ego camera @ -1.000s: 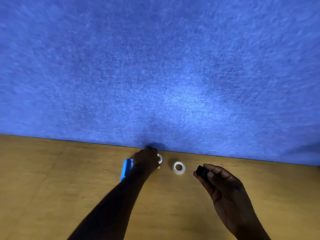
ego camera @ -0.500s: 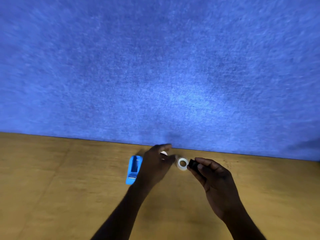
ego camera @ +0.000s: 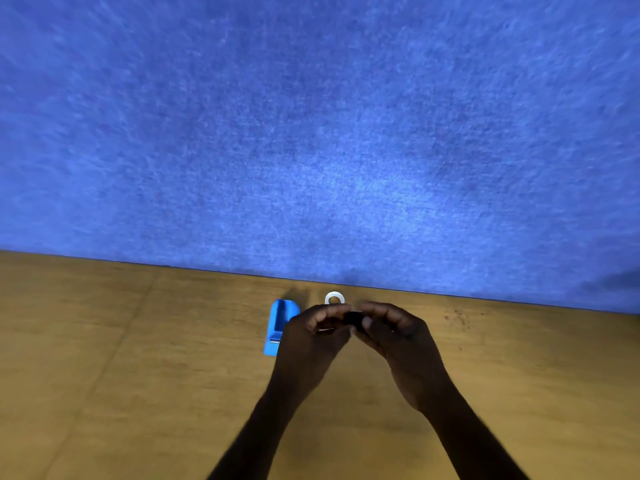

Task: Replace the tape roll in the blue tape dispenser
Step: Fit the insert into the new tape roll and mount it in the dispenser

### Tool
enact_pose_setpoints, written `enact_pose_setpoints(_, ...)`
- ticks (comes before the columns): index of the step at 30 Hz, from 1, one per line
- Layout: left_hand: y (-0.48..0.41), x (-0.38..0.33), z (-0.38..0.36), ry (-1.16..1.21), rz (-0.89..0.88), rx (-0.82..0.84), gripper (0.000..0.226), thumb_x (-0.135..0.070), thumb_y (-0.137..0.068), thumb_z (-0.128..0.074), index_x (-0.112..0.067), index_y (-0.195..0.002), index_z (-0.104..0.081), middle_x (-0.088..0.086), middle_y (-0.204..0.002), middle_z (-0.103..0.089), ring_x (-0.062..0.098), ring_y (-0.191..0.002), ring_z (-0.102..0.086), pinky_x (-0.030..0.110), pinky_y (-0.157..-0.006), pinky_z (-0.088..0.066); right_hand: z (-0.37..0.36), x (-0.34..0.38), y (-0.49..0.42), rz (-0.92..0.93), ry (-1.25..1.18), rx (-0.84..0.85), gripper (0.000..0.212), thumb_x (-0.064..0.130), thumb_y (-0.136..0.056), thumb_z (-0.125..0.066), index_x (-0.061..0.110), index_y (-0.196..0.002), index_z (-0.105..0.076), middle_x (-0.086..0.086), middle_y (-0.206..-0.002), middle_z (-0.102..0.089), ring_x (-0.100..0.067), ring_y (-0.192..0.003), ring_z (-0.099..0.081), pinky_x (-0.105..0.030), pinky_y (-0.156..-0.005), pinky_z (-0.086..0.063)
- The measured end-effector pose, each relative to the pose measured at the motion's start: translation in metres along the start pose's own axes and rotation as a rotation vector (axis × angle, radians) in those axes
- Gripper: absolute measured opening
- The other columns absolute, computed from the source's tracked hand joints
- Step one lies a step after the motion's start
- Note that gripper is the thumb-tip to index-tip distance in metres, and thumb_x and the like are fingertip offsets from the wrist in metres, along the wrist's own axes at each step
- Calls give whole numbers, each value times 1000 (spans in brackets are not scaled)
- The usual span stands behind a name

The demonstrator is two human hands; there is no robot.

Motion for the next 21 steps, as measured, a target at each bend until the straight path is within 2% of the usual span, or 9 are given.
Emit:
enact_pose_setpoints(2,-2,7,6,75,75,-41,30,5,-82,-74,-17,-103,-77,-2,-94,-81,6,-88,-75,18,-79,-54,16,-12,-9,-33,17,-116,17,5,-87,-68,15,-99,-75,-17,-101,-74,-28,-97,-69,-38,-89,-56)
enact_pose_setpoints(3,-2,9,10,117,105,-65,29,7,-82,-74,-13,-103,-76,-3,-92,-81,6,-86,-75,17,-78,-54,31,-18,-14,-40,175,-228,17,8,-85,-71,17,-99,-74,-14,-100,-75,-25,-95,-69,-37,-87,-55)
enact_pose_setpoints(5,-3,13,16,169,136,-102,29,7,-80,-75,-17,-97,-75,-8,-85,-81,1,-80,-74,12,-73,-55,55,-26,-25,-42,692,-385,22,14,-84,-72,19,-105,-72,-8,-103,-75,-19,-91,-67,-28,-81,-50)
enact_pose_setpoints(7,-5,16,20,179,144,-127,31,6,-79,-78,-23,-91,-75,-10,-85,-81,-1,-78,-74,10,-71,-54,65,-37,-38,-42,984,-357,35,17,-84,-73,13,-118,-67,-12,-115,-71,-22,-97,-66,-24,-81,-45)
enact_pose_setpoints(9,-6,18,22,188,144,-144,30,5,-78,-79,-22,-91,-75,-8,-88,-81,-2,-78,-74,9,-69,-53,65,-50,-49,-58,1130,-253,48,22,-82,-74,13,-127,-60,-13,-124,-64,-27,-104,-64,-27,-83,-45)
enact_pose_setpoints(15,-6,22,22,181,162,-171,30,3,-78,-79,-25,-88,-75,-15,-82,-80,-4,-77,-73,8,-69,-52,52,-69,-73,-40,1333,-80,67,34,-77,-72,19,-138,-47,-9,-132,-57,-30,-113,-59,-38,-86,-53)
enact_pose_setpoints(18,-6,22,21,170,187,-176,30,1,-78,-80,-26,-88,-75,-13,-83,-80,-3,-78,-73,9,-70,-53,49,-71,-77,-26,1435,-55,59,32,-83,-66,22,-138,-47,-5,-127,-61,-26,-113,-58,-38,-84,-53)
enact_pose_setpoints(21,-6,20,19,176,203,-186,28,0,-79,-79,-26,-89,-75,-12,-83,-80,-2,-79,-73,10,-70,-54,49,-63,-76,-39,1304,-94,49,27,-83,-67,19,-130,-55,-5,-121,-66,-23,-106,-62,-35,-84,-53)
Point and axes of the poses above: each hand's wrist, its own y-axis away from the middle knuckle, its own z-axis out of the back of the hand, x = y × z, the point moved 6 cm from there along -y, towards the middle knuckle
